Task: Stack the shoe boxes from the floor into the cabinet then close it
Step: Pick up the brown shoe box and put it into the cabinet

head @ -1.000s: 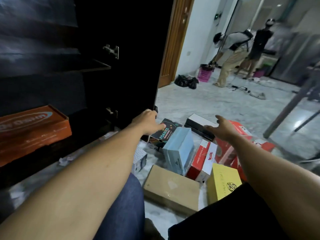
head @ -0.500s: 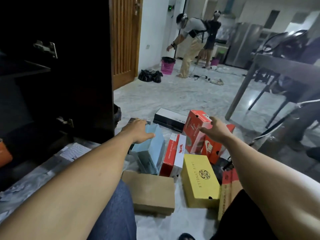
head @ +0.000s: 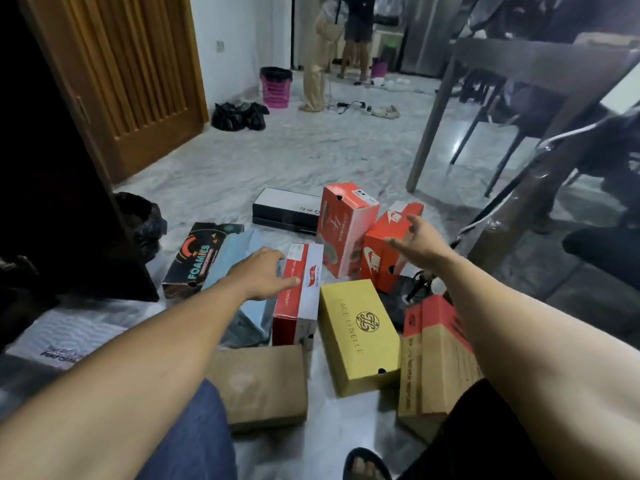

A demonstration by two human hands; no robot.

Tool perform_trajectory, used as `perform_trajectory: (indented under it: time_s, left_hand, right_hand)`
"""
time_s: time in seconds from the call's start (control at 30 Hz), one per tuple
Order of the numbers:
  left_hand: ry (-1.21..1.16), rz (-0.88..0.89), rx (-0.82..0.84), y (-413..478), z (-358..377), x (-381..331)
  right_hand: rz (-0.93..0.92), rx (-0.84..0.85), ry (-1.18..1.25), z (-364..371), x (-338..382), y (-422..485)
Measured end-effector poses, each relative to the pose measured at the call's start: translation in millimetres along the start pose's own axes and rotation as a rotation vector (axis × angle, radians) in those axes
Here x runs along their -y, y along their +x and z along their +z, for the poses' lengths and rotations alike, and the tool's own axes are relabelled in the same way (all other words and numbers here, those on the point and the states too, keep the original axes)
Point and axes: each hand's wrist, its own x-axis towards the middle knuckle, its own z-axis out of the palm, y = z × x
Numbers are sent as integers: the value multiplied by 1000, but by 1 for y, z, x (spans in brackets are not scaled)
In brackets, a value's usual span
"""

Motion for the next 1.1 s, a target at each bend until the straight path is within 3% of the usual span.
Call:
perform_trajectory:
  time_s: [0.33,0.57,0.73,1.1]
  left_hand:
    - [54,152,53,35,34,-56]
    - [36,305,10,14,27,-100]
    - [-34,318,12,-10,45,-131]
    - [-166,371,261,-14,191,-178]
  right_hand:
    - [88,-102,-112,-67,-68,-15]
    - [87,-116,-193,-116,-82,-56]
    - [153,-148,-235,-143,-108,-94]
    - [317,56,-100,-63,-237,-74]
